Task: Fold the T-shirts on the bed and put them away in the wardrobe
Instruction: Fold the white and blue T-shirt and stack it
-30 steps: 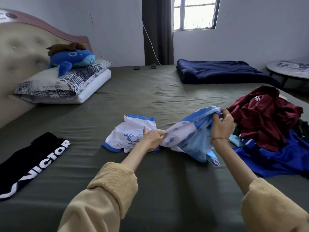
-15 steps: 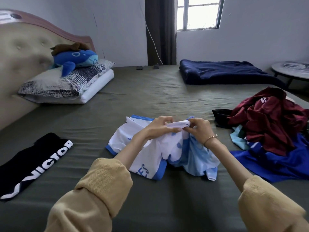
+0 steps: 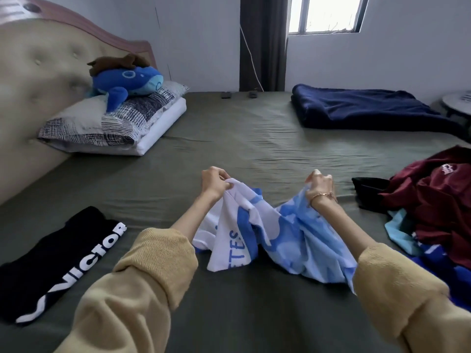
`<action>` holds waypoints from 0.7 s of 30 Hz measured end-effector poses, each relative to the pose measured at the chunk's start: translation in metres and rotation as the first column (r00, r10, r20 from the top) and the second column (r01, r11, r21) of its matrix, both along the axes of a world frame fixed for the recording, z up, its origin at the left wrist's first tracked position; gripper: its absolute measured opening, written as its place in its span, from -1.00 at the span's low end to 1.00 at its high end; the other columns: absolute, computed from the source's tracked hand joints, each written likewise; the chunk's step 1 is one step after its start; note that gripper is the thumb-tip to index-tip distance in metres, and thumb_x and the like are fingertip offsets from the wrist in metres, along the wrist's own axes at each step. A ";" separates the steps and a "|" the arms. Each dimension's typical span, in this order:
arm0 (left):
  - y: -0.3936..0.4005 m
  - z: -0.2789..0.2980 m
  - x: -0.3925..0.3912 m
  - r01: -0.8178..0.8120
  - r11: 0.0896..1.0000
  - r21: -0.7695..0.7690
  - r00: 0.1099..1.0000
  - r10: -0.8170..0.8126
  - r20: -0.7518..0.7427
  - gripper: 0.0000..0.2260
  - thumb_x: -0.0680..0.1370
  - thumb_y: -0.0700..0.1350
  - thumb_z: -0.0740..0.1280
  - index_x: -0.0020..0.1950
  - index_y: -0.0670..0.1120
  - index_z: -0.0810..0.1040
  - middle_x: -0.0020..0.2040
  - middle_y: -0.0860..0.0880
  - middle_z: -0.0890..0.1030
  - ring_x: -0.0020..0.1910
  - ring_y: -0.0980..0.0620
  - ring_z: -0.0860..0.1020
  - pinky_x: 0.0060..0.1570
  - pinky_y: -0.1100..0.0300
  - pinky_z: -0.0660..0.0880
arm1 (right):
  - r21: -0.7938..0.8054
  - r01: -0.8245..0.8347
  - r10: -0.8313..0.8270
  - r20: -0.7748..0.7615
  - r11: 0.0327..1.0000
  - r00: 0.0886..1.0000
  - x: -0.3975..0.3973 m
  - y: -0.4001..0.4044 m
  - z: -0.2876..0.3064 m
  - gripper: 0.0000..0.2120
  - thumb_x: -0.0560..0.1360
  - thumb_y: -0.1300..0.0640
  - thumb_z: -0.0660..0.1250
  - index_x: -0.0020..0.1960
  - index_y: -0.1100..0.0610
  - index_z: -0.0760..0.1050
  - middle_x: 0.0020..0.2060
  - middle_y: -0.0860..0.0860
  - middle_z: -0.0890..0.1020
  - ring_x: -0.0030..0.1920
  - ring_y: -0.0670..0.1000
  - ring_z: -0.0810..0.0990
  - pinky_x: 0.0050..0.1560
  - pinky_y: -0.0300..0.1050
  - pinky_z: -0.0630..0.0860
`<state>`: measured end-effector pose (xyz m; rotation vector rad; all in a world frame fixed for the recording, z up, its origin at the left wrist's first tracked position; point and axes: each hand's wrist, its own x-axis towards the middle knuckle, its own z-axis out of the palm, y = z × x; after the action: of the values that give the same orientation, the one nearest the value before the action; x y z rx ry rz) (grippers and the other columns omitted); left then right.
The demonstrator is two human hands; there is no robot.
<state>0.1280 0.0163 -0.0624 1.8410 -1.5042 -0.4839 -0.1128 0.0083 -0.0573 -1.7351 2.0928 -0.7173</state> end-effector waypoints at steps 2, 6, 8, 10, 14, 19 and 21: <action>-0.008 0.011 0.015 -0.075 0.997 -0.009 0.997 0.076 0.010 -0.88 0.40 -0.33 0.38 -0.10 -0.26 0.68 -0.26 -0.19 0.62 -0.28 -0.01 0.51 -0.41 0.43 0.33 | -0.005 0.048 -0.048 -0.071 0.999 0.996 0.001 -0.016 0.015 -0.68 0.46 0.41 0.27 0.21 0.30 0.45 0.17 0.31 0.48 0.18 0.25 0.49 0.11 -0.01 0.44; -0.024 0.043 0.057 -0.245 0.969 -0.041 0.965 0.248 0.081 -0.81 0.41 -0.38 0.26 -0.18 -0.25 0.66 -0.18 -0.25 0.65 -0.25 -0.13 0.54 -0.26 0.11 0.46 | -0.114 0.172 -0.179 -0.053 0.979 0.982 -0.005 -0.044 0.060 -0.74 0.50 0.41 0.18 0.12 0.33 0.55 0.11 0.29 0.53 0.13 0.25 0.53 0.08 -0.01 0.45; -0.029 0.067 0.077 -0.311 0.949 -0.051 0.942 0.315 0.115 -0.80 0.43 -0.38 0.23 -0.16 -0.25 0.65 -0.12 -0.26 0.64 -0.16 -0.20 0.59 -0.24 0.10 0.44 | -0.153 0.237 -0.240 -0.001 0.959 0.971 -0.009 -0.052 0.086 -0.76 0.49 0.42 0.20 0.09 0.35 0.56 0.10 0.29 0.53 0.10 0.26 0.53 0.07 -0.01 0.45; -0.031 0.090 0.088 -0.349 0.935 -0.063 0.919 0.355 0.173 -0.81 0.47 -0.37 0.21 -0.11 -0.26 0.63 -0.04 -0.27 0.62 -0.05 -0.24 0.58 -0.16 0.07 0.44 | -0.179 0.274 -0.274 0.026 0.945 0.961 -0.011 -0.054 0.109 -0.77 0.48 0.41 0.20 0.07 0.36 0.56 0.10 0.29 0.52 0.10 0.26 0.51 0.06 -0.02 0.41; -0.042 0.135 0.103 -0.382 0.923 -0.038 0.880 0.376 0.292 -0.77 0.50 -0.41 0.17 -0.04 -0.28 0.61 0.02 -0.27 0.59 -0.01 -0.25 0.57 -0.11 -0.01 0.49 | -0.215 0.309 -0.308 0.038 0.927 0.951 -0.010 -0.056 0.155 -0.73 0.50 0.44 0.10 0.07 0.38 0.53 0.11 0.31 0.49 0.13 0.27 0.45 0.10 0.00 0.33; -0.058 0.175 0.125 -0.339 0.940 -0.028 0.830 0.313 0.461 -0.77 0.50 -0.43 0.17 -0.04 -0.28 0.61 -0.02 -0.25 0.61 -0.06 -0.20 0.60 -0.17 0.00 0.55 | -0.214 0.338 -0.351 -0.024 0.917 0.936 -0.011 -0.068 0.192 -0.73 0.50 0.43 0.11 0.05 0.33 0.56 0.08 0.28 0.52 0.12 0.26 0.47 0.10 0.05 0.39; -0.068 0.188 0.131 -0.336 0.942 -0.014 0.807 0.295 0.512 -0.79 0.51 -0.41 0.19 0.00 -0.29 0.60 -0.01 -0.24 0.61 -0.05 -0.19 0.60 -0.17 0.00 0.55 | -0.206 0.345 -0.372 -0.112 0.916 0.921 -0.012 -0.074 0.202 -0.77 0.52 0.37 0.16 0.03 0.23 0.57 0.06 0.23 0.55 0.17 0.22 0.45 0.09 0.05 0.41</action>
<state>0.2595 -0.0512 0.1258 2.3525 -1.4618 0.1272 -0.1246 -0.0659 0.1445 -1.5459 2.5628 -0.9326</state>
